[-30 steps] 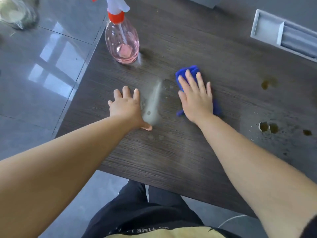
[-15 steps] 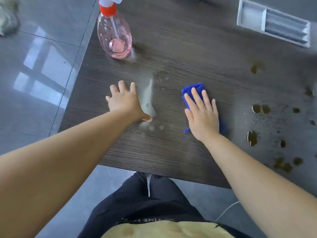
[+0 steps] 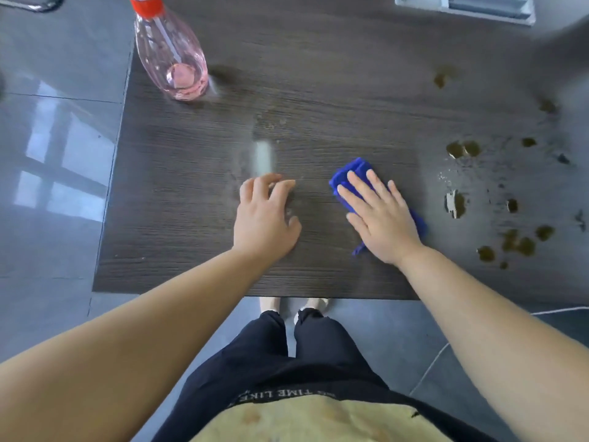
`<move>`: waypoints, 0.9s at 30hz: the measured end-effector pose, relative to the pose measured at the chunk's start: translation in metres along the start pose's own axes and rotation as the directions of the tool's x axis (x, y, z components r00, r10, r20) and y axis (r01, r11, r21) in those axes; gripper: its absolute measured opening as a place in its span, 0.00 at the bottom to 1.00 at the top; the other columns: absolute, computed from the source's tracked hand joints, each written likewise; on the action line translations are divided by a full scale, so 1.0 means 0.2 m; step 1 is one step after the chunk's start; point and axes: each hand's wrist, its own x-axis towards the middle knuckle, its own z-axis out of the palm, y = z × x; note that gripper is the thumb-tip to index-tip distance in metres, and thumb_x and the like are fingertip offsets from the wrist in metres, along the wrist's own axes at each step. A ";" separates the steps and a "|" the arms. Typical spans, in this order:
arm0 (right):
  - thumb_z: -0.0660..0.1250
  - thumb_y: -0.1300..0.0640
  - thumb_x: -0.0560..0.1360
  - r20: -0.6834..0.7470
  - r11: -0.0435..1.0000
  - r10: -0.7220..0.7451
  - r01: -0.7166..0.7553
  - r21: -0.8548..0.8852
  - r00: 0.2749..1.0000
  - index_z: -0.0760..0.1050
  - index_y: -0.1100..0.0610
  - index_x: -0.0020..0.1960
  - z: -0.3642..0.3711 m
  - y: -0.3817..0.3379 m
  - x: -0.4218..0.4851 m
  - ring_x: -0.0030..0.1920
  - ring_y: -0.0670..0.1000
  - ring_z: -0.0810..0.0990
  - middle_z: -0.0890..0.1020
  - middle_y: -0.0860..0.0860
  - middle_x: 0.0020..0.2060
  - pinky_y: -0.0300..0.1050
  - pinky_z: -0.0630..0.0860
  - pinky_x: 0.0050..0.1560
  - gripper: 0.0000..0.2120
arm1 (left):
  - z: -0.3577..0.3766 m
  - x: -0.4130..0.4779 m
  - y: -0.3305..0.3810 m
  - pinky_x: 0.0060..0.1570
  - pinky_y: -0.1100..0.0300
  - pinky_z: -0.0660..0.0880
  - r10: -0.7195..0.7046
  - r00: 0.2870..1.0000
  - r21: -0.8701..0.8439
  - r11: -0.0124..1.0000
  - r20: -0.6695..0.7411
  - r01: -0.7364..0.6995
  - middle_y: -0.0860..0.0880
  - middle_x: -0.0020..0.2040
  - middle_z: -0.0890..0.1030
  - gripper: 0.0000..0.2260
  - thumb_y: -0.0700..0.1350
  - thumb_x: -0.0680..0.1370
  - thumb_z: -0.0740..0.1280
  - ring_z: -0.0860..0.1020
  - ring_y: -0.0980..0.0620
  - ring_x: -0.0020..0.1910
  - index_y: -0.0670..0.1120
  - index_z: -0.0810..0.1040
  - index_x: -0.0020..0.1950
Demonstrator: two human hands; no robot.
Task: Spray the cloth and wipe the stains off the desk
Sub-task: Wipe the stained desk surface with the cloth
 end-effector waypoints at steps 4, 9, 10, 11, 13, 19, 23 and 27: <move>0.50 0.46 0.80 -0.061 0.893 0.450 -0.446 0.063 0.891 0.59 0.51 0.76 0.04 -0.27 0.19 0.76 0.58 0.54 0.58 0.51 0.76 0.61 0.51 0.72 0.26 | 0.08 -0.06 0.05 0.64 0.53 0.63 0.035 0.999 0.009 0.999 -0.028 -0.035 0.43 0.63 0.72 0.21 0.43 0.72 0.67 0.66 0.38 0.63 0.44 0.74 0.65; 0.51 0.48 0.77 -0.028 0.998 -0.055 0.055 0.022 0.998 0.66 0.51 0.72 0.08 -0.44 -0.17 0.74 0.57 0.61 0.65 0.50 0.73 0.61 0.57 0.71 0.25 | 0.11 -0.08 0.10 0.59 0.53 0.66 0.031 0.996 0.016 0.999 -0.085 -0.030 0.42 0.59 0.75 0.19 0.47 0.72 0.58 0.69 0.37 0.59 0.43 0.76 0.60; 0.53 0.48 0.78 -0.027 0.991 -0.128 0.129 0.035 0.991 0.66 0.50 0.72 0.07 -0.37 -0.26 0.73 0.57 0.62 0.66 0.50 0.73 0.60 0.59 0.71 0.23 | 0.12 -0.08 0.13 0.60 0.52 0.66 0.031 0.998 0.025 0.999 -0.058 -0.030 0.42 0.61 0.74 0.18 0.45 0.73 0.62 0.67 0.37 0.61 0.43 0.75 0.62; 0.54 0.48 0.78 -0.032 0.989 -0.148 0.149 0.021 0.988 0.67 0.50 0.71 0.06 -0.27 -0.31 0.73 0.57 0.63 0.67 0.50 0.72 0.60 0.61 0.70 0.23 | 0.13 -0.08 0.15 0.61 0.52 0.65 0.037 0.999 0.037 0.999 -0.035 -0.036 0.42 0.63 0.72 0.19 0.43 0.73 0.65 0.66 0.38 0.63 0.43 0.74 0.64; 0.54 0.48 0.77 -0.062 0.996 -0.077 0.074 -0.042 0.995 0.67 0.50 0.71 0.05 -0.06 -0.34 0.72 0.57 0.65 0.67 0.51 0.72 0.61 0.65 0.68 0.23 | 0.15 -0.08 0.21 0.62 0.51 0.64 0.049 0.999 0.078 0.996 0.017 -0.050 0.44 0.67 0.69 0.20 0.44 0.74 0.66 0.62 0.39 0.66 0.45 0.72 0.66; 0.49 0.47 0.76 -0.114 0.853 0.518 -0.501 0.150 0.848 0.65 0.51 0.73 0.06 -0.16 -0.14 0.74 0.58 0.60 0.63 0.51 0.74 0.61 0.56 0.71 0.26 | 0.24 -0.06 0.40 0.63 0.51 0.64 -0.038 0.996 0.125 0.992 0.081 0.027 0.47 0.70 0.63 0.19 0.49 0.76 0.64 0.58 0.43 0.68 0.49 0.70 0.67; 0.54 0.49 0.76 -0.120 0.995 0.025 -0.014 0.095 0.992 0.74 0.52 0.66 0.08 -0.16 -0.41 0.71 0.58 0.66 0.70 0.51 0.70 0.62 0.62 0.68 0.22 | 0.25 -0.02 0.47 0.62 0.51 0.64 -0.049 0.994 0.139 0.990 0.100 0.035 0.48 0.69 0.64 0.20 0.47 0.76 0.63 0.58 0.44 0.68 0.49 0.69 0.67; 0.53 0.46 0.78 -0.106 0.983 -0.182 0.183 -0.004 0.978 0.69 0.49 0.70 0.07 0.20 -0.55 0.71 0.57 0.66 0.69 0.50 0.71 0.60 0.62 0.68 0.22 | 0.28 -0.01 0.55 0.63 0.48 0.63 -0.191 0.956 0.253 0.958 0.222 0.133 0.47 0.70 0.60 0.25 0.53 0.74 0.65 0.57 0.43 0.69 0.52 0.65 0.69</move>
